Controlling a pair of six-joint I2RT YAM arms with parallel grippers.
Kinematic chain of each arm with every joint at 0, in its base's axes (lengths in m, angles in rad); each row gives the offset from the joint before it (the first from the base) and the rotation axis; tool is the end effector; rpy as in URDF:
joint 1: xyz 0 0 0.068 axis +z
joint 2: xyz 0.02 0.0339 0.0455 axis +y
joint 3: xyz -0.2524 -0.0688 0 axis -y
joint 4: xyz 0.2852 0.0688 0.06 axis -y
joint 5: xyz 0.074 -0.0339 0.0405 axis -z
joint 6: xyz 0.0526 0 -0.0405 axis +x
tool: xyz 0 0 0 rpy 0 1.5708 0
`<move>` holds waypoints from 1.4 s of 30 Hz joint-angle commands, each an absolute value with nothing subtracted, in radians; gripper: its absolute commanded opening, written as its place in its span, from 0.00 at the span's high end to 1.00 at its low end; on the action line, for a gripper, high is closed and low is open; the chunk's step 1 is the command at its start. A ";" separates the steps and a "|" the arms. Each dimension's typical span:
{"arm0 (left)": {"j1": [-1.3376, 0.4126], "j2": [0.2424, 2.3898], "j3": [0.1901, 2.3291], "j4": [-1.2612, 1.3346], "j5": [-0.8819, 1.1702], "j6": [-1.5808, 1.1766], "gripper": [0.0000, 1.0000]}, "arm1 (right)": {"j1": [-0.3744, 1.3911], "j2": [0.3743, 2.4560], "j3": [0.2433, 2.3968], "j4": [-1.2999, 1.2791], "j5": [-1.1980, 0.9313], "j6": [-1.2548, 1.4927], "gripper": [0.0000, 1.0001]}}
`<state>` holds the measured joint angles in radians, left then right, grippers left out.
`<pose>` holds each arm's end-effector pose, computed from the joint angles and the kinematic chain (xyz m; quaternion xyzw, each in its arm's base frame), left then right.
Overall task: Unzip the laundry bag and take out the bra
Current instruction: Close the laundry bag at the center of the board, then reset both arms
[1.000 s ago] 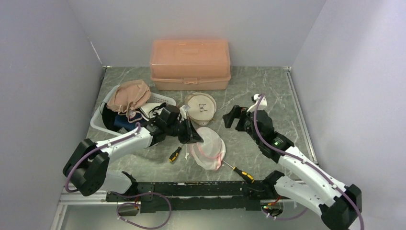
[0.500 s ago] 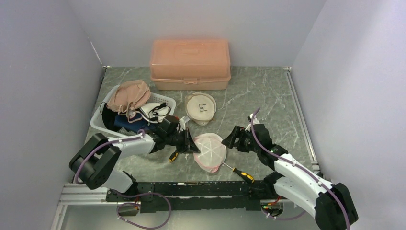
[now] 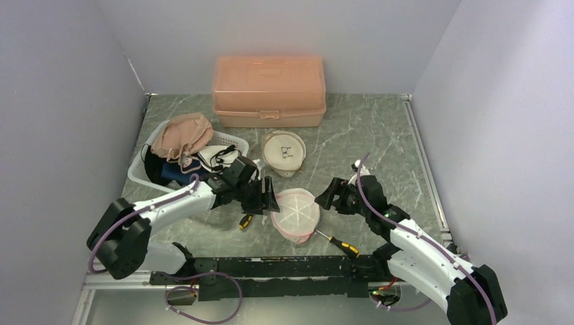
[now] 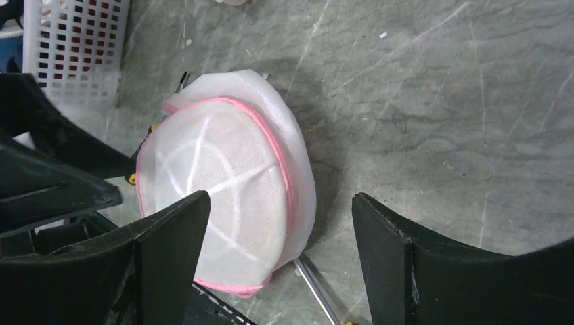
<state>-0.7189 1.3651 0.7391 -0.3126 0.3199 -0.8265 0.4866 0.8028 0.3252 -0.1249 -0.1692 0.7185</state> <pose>0.2209 -0.2153 0.1421 -0.0010 0.9396 -0.3226 0.1141 0.1985 0.1150 0.1459 0.0630 0.8805 0.3245 0.3397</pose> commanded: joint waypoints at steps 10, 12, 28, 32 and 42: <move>-0.811 1.116 0.879 -0.452 0.210 -0.681 0.39 | 0.500 0.748 0.427 -0.082 -0.233 0.631 0.32; -0.838 1.112 0.853 -0.320 0.262 -0.691 0.46 | 0.501 0.727 0.403 -0.060 -0.216 0.638 0.32; -0.953 1.433 0.808 -0.158 0.141 -0.718 0.67 | 0.501 0.605 0.362 -0.078 -0.139 0.624 0.28; -0.961 1.294 0.813 -0.197 0.044 -0.689 0.50 | 0.500 0.547 0.416 -0.154 -0.056 0.596 0.06; -0.960 1.052 0.903 -0.535 -0.471 -0.777 0.07 | 0.502 0.425 0.522 -0.298 0.325 0.654 0.00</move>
